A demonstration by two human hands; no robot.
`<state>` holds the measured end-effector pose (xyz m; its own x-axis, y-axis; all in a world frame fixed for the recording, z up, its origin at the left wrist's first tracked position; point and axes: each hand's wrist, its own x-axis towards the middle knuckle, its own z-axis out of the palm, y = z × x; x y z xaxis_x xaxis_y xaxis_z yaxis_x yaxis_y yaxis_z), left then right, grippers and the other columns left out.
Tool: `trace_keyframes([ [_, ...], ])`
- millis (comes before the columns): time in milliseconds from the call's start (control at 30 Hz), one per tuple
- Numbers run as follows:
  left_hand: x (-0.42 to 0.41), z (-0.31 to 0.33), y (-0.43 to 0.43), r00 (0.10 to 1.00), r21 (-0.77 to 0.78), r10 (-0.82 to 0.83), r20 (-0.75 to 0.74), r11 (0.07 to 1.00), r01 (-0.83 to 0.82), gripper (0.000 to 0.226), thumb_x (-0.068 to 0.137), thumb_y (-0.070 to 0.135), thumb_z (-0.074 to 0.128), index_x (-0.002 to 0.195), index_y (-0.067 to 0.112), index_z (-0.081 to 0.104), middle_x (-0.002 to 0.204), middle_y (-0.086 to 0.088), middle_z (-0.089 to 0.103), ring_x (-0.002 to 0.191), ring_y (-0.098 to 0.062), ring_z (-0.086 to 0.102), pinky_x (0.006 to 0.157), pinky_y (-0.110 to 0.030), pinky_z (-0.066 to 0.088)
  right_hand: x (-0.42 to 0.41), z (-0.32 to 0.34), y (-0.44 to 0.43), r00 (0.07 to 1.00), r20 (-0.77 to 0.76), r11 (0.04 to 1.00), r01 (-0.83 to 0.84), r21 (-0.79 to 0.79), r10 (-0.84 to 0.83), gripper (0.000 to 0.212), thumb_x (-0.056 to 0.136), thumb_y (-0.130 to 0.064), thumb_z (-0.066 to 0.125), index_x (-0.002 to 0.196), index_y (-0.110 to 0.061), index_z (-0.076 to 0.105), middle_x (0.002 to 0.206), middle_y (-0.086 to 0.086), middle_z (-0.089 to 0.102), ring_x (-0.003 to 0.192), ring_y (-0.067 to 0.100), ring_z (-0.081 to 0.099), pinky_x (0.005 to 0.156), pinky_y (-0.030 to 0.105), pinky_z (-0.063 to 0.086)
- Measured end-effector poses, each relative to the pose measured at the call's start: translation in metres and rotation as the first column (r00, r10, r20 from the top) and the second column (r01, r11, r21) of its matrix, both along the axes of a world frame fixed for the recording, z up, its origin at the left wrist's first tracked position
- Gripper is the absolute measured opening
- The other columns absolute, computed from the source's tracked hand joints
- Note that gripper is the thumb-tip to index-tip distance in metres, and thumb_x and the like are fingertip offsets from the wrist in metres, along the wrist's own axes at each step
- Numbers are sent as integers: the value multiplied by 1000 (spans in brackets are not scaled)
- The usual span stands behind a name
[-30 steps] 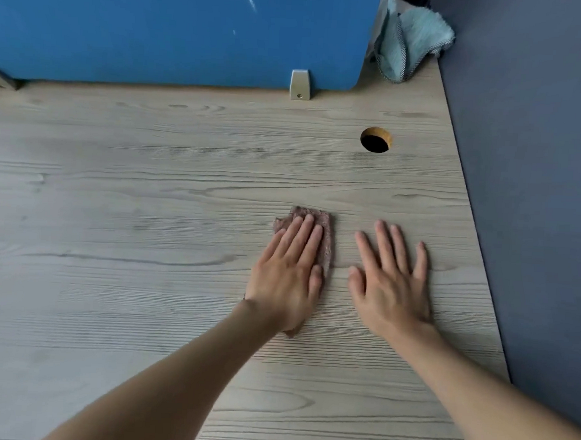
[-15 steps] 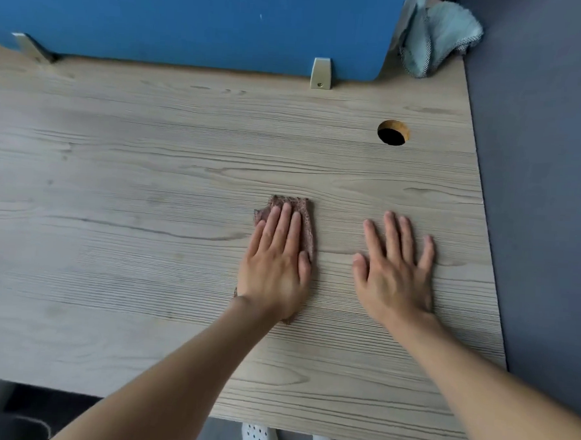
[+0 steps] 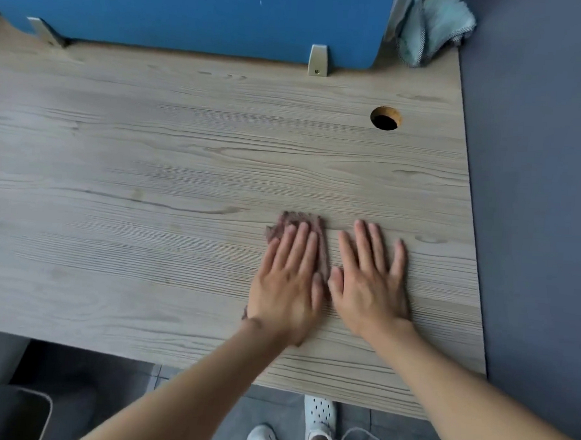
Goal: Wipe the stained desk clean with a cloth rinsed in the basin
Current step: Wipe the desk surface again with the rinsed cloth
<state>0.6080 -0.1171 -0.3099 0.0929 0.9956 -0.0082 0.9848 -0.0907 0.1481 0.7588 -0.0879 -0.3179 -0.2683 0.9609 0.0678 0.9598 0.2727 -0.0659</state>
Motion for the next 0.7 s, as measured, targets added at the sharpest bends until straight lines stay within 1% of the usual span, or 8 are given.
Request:
trace_keyframes([
  [133,-23,-2,-6,997,1,-81,-5,997,81,64,100,41,24,156,9,27,164,-9,18,153,-21,11,122,-42,17,1,-1,0,1000,12,1000,-15,3,15,65,91,-43,32,146,-14,49,160,15,32,150,31,26,116,65,14],
  [267,-35,-1,-8,992,10,127,1,992,-127,66,99,39,21,156,5,23,164,-12,17,154,-24,6,124,-42,13,0,0,1,1000,9,1000,-5,2,5,65,90,-43,32,147,-15,48,160,14,33,150,31,26,117,65,12],
  [300,-23,0,-18,992,13,129,5,992,-129,66,99,38,21,156,4,22,164,-13,17,154,-26,6,124,-43,13,0,0,1,1000,9,1000,-1,1,1,65,90,-43,32,147,-15,48,160,14,33,150,31,26,117,65,12],
  [433,4,3,-53,995,-1,-93,45,996,93,64,100,38,24,155,6,28,164,-11,19,154,-24,9,122,-45,20,-1,0,0,1000,21,999,13,-35,-13,67,89,-44,29,147,-15,48,160,14,32,150,30,25,117,65,13],
  [500,-13,2,-52,992,7,-120,27,993,120,64,100,39,26,155,7,29,164,-10,20,153,-22,11,122,-43,21,-1,2,0,999,30,999,15,-43,-14,67,91,-44,27,148,-16,46,161,13,31,151,29,23,117,65,13],
  [600,-32,1,-45,1000,29,0,20,1000,-1,64,99,38,27,154,6,30,163,-11,23,153,-22,13,123,-42,18,-7,7,-8,999,-10,999,34,-2,-34,64,91,-42,29,145,-15,50,158,13,37,149,28,29,116,64,16],
  [667,-22,1,-51,994,27,99,37,995,-100,65,98,37,27,155,5,29,163,-12,22,153,-23,11,123,-43,17,-16,6,-23,998,-55,1000,21,0,-21,62,91,-41,31,145,-16,50,158,13,38,148,28,31,117,62,18],
  [700,-13,1,-59,994,10,101,44,995,-101,66,98,37,25,155,4,26,163,-12,19,154,-25,9,123,-44,15,-20,4,-30,999,-52,1000,7,-8,-7,62,92,-41,30,146,-17,49,158,13,36,148,29,30,117,62,19],
])
